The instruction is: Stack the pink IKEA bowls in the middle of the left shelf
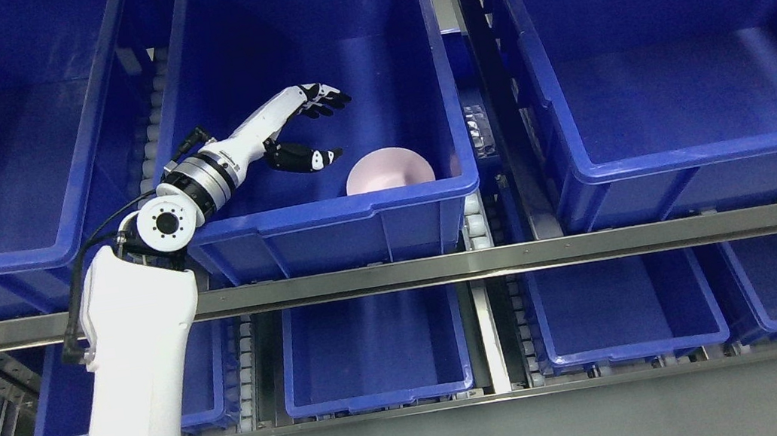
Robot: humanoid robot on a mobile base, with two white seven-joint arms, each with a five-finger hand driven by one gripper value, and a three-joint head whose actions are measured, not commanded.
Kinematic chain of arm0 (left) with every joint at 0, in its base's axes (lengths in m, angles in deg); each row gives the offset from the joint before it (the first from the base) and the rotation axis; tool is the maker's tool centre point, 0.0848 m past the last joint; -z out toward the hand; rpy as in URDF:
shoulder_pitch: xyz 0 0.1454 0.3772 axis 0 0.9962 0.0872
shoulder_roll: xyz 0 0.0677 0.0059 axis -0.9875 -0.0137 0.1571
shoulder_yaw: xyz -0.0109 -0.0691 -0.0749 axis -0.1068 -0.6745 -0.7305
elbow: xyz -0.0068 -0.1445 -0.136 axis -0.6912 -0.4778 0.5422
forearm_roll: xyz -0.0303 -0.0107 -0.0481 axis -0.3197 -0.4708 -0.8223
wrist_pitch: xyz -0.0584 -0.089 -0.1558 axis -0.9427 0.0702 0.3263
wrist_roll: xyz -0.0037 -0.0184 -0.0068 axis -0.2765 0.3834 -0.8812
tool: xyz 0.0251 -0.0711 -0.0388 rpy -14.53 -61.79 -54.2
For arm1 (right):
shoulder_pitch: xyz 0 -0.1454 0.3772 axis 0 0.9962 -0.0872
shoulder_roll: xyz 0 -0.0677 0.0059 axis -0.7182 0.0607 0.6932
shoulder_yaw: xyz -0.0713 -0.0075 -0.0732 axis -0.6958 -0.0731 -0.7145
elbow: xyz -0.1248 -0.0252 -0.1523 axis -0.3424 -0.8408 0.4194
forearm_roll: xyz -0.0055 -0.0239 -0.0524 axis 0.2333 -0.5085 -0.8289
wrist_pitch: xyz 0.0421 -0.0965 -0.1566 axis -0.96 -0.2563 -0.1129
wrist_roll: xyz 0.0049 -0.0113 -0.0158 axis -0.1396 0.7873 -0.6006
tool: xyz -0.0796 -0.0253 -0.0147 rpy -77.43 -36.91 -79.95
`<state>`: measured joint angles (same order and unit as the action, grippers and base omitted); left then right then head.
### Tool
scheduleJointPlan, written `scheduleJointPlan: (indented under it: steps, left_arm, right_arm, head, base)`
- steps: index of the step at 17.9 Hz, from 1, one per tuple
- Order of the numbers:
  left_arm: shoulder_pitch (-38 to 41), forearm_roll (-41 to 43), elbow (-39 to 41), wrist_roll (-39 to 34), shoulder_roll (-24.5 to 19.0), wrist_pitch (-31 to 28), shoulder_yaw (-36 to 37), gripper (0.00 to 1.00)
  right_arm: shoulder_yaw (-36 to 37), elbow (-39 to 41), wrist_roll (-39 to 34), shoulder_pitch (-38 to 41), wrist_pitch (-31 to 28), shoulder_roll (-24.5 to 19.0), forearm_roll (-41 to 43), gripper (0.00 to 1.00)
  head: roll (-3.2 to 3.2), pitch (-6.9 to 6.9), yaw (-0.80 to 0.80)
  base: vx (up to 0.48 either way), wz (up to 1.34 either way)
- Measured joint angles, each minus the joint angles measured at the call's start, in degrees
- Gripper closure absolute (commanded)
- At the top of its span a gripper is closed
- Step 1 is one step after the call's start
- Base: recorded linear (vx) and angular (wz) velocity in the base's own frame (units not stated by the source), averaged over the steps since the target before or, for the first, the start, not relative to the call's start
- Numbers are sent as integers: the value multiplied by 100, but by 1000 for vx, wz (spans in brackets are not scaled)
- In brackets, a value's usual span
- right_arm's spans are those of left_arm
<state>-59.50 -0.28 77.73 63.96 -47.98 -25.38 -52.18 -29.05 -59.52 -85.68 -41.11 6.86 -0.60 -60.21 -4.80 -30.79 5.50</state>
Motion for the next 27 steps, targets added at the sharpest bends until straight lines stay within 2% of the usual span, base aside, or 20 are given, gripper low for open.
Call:
scheduleJointPlan:
  steps: [3, 6, 10, 12, 19, 22, 27]
  left_arm:
    - [-80, -270, 13, -535, 18, -75, -193, 21]
    - [-170, -1390, 38, -2033, 30, -435, -353, 9]
    - [-168, -2683, 188, -4000, 40, -674, -416, 8]
    - [-100, -3030, 392, -4506, 45, -895, -430, 7]
    - [636, -3710, 1289, -4804, 54, -1179, -177, 8]
    - [1054, -3840, 1701, -4432, 56, -1385, 7, 7]
    - [1356, -3917, 2128, -4250, 58, -1550, 204, 6]
  right_arm:
    - [0, 0, -2, -1, -6, 0, 0, 0]
    - [0, 0, -4, 0, -35, 0, 0, 0]
    - [0, 0, -4, -1, -7, 0, 0, 0]
    - [0, 0, -4, -1, -2, 0, 0, 0]
    - [0, 0, -6, -1, 2, 0, 0, 0]
    - [0, 0, -6, -1, 3, 0, 0, 0]
    - [0, 0, -6, -1, 3, 0, 0, 0]
  head:
    - [0, 0, 0]
    - [0, 0, 0]
    - [0, 0, 0]
    - [0, 0, 0]
    - [0, 0, 0]
    - [0, 0, 0]
    - [0, 0, 0]
  base:
    - [-39, 106]
    - [-27, 19]
    - [4, -51]
    - [3, 33]
    - [-1, -6]
    - [0, 0]
    - [-3, -11]
